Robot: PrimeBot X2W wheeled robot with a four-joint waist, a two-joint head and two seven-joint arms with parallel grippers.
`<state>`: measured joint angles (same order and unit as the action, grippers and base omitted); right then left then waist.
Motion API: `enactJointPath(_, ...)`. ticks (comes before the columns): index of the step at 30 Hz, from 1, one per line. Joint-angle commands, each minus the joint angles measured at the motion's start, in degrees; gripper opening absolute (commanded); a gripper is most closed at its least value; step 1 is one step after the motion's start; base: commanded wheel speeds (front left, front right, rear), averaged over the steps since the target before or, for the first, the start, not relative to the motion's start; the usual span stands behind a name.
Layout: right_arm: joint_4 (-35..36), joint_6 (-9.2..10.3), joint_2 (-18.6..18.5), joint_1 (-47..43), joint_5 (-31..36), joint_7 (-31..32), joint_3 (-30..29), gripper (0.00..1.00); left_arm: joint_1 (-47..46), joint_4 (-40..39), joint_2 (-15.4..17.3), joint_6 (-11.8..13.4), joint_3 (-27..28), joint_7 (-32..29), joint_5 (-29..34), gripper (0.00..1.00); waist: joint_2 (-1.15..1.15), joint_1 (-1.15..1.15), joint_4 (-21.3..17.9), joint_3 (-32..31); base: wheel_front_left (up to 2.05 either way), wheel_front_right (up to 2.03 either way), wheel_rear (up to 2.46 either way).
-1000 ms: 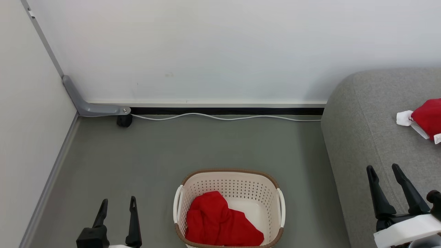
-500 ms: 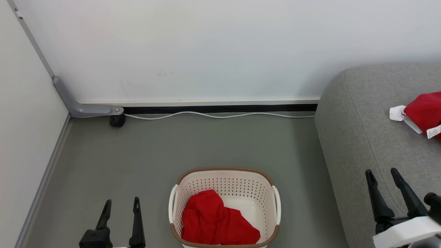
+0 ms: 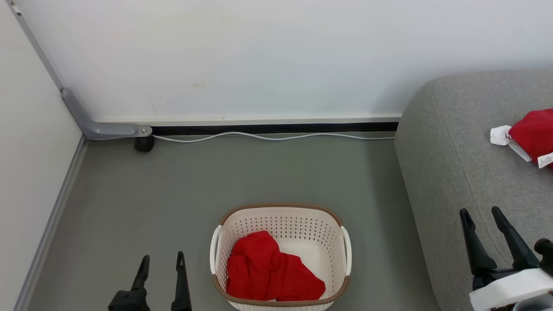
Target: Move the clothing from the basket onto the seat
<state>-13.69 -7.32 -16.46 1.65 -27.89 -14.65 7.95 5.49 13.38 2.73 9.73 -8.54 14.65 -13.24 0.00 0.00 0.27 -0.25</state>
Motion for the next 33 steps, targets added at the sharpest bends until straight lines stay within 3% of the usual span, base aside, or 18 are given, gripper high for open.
enactJointPath(1,2.0,-0.17,-1.9,1.9,-0.5,-0.3,0.8,1.0,-1.1,-0.9,0.2,0.9,0.8,0.3,-0.8,1.0,0.0,0.0,-0.2,1.1,0.0,0.0,0.0)
enactJointPath(8,4.3,-0.17,-4.3,3.1,-2.4,-0.3,1.4,1.0,-3.5,0.2,0.2,3.1,-4.0,0.3,-2.4,1.0,0.0,0.0,-0.3,5.9,0.0,0.0,0.0)
enactJointPath(16,8.8,-0.17,-9.9,6.6,-6.8,-0.3,1.9,1.0,-10.8,2.8,0.2,8.6,-14.0,0.3,-6.2,1.0,0.0,0.0,-1.1,16.0,0.0,0.0,0.0)
enactJointPath(26,14.5,-0.17,-15.5,10.9,-10.9,-0.3,0.8,1.0,-22.6,7.5,0.1,13.3,-22.8,0.3,-9.9,1.0,0.0,0.0,-2.0,28.1,0.0,0.0,0.0)
enactJointPath(33,18.4,-0.17,-18.5,14.3,-13.0,-0.3,-0.8,1.0,-33.7,12.4,0.1,15.4,-29.8,0.3,-12.0,1.0,0.0,0.0,-2.8,37.4,0.0,0.0,0.0)
